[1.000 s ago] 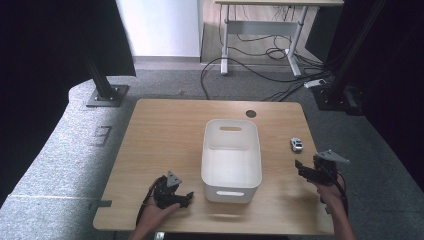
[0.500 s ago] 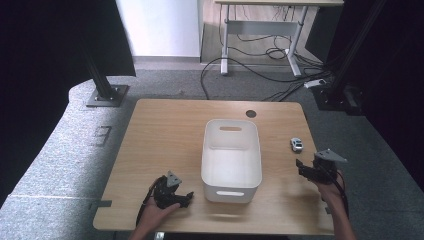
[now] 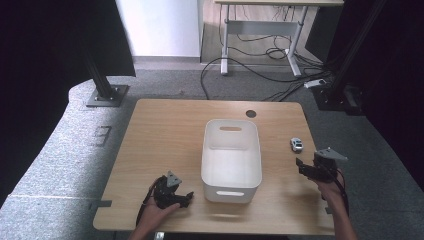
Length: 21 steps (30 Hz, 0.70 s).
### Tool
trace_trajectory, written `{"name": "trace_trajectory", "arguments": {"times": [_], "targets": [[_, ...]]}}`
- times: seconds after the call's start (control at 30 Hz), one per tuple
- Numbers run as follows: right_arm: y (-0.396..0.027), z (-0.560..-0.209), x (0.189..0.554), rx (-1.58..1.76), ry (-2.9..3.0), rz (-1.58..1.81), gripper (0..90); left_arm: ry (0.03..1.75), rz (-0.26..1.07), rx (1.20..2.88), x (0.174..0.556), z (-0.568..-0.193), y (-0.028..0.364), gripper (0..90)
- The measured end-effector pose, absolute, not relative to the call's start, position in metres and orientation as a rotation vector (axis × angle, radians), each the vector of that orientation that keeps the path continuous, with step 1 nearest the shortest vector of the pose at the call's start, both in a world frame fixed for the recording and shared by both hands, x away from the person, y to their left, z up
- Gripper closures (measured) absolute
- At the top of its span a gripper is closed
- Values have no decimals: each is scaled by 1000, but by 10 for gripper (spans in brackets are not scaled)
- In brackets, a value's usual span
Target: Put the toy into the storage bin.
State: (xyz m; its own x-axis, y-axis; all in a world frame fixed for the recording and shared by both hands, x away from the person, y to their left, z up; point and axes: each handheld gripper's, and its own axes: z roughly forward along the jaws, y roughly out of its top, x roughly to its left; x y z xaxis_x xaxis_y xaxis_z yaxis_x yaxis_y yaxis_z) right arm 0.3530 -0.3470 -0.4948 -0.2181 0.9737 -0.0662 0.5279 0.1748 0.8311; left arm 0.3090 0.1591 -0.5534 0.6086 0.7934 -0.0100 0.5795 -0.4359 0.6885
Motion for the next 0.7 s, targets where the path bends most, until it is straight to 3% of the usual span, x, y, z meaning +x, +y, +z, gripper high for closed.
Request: {"name": "trace_trajectory", "arguments": {"times": [0.7], "targets": [[-342,-491,366,1429,1826,930,244,1075,414,2172,310,-554,159,115]]}}
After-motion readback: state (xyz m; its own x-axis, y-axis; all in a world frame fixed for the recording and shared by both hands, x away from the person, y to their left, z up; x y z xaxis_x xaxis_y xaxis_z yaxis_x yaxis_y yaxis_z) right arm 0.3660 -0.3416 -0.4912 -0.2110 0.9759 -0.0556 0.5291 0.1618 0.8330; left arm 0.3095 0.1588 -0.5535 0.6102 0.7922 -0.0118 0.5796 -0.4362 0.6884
